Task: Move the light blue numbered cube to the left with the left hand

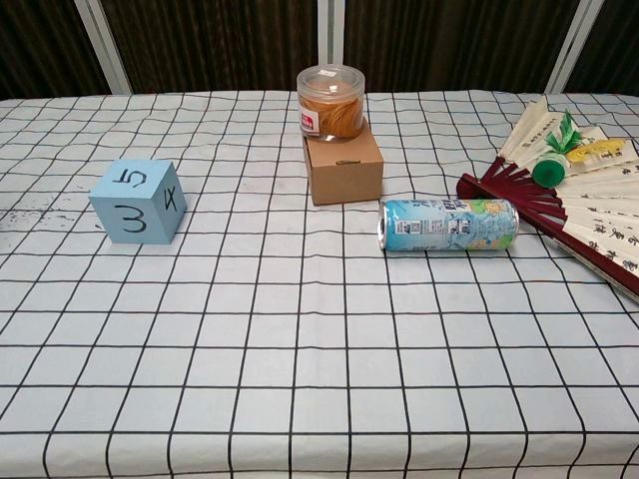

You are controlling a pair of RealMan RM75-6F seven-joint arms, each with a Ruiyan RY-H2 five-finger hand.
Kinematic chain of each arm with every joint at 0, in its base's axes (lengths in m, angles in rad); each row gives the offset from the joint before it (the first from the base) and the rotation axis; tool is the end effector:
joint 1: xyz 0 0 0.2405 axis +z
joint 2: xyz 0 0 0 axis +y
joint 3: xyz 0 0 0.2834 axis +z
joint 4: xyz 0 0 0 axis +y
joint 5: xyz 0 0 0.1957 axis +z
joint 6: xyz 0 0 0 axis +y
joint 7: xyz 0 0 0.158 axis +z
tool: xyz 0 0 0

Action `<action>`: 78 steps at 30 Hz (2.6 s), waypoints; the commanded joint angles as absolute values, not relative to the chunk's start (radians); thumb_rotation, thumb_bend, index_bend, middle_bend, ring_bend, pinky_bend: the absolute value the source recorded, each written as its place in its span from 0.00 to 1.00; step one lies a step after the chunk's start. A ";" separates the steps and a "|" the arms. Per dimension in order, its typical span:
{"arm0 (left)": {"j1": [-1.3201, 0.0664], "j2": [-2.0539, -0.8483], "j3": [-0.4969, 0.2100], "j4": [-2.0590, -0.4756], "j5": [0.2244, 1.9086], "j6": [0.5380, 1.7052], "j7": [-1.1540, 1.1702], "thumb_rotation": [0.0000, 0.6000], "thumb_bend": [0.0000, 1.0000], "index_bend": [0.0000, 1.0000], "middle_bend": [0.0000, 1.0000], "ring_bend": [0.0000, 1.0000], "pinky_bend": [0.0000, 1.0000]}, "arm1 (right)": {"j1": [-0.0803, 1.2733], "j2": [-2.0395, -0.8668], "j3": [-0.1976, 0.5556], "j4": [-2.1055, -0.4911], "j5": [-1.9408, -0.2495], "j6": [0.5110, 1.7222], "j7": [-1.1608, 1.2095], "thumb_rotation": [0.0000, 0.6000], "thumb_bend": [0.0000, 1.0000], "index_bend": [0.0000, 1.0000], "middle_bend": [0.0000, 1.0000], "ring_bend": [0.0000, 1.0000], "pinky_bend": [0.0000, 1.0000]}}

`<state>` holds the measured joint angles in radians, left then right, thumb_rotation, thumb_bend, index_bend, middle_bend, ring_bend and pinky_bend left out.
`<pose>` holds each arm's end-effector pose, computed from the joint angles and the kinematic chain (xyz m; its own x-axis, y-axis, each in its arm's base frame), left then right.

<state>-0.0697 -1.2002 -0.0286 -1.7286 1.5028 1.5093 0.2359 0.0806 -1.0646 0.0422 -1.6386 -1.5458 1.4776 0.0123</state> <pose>-0.3042 0.1848 0.1489 0.4318 0.0170 0.9018 0.9020 -0.0089 -0.4317 -0.3230 -0.1926 0.1950 0.4136 -0.0175 0.9103 -0.9096 -0.0507 0.4123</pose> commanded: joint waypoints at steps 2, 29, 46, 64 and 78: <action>-0.069 -1.198 -0.029 -1.730 1.503 1.511 0.236 1.00 0.00 0.09 0.00 0.00 0.00 | 0.081 -1.064 0.042 -1.639 -1.548 1.478 0.011 1.00 0.19 0.00 0.00 0.00 0.00; -0.316 -1.259 0.018 -1.857 1.394 1.024 0.492 1.00 0.48 0.10 0.84 0.83 0.86 | 0.080 -1.044 0.051 -1.649 -1.533 1.479 0.007 1.00 0.19 0.00 0.00 0.00 0.00; -0.444 -1.328 -0.017 -1.860 1.122 0.979 0.720 1.00 0.56 0.10 0.83 0.85 0.87 | 0.086 -1.050 0.055 -1.621 -1.514 1.460 0.030 1.00 0.19 0.00 0.00 0.00 0.00; -0.552 -1.305 -0.017 -1.903 1.023 1.005 0.811 1.00 0.61 0.10 0.84 0.87 0.89 | 0.092 -1.049 0.059 -1.612 -1.494 1.438 0.044 1.00 0.20 0.00 0.00 0.00 0.00; -0.657 -1.332 -0.018 -1.893 0.929 1.006 0.904 1.00 0.62 0.10 0.84 0.88 0.92 | 0.093 -1.054 0.059 -1.597 -1.487 1.432 0.059 1.00 0.20 0.00 0.00 0.00 0.00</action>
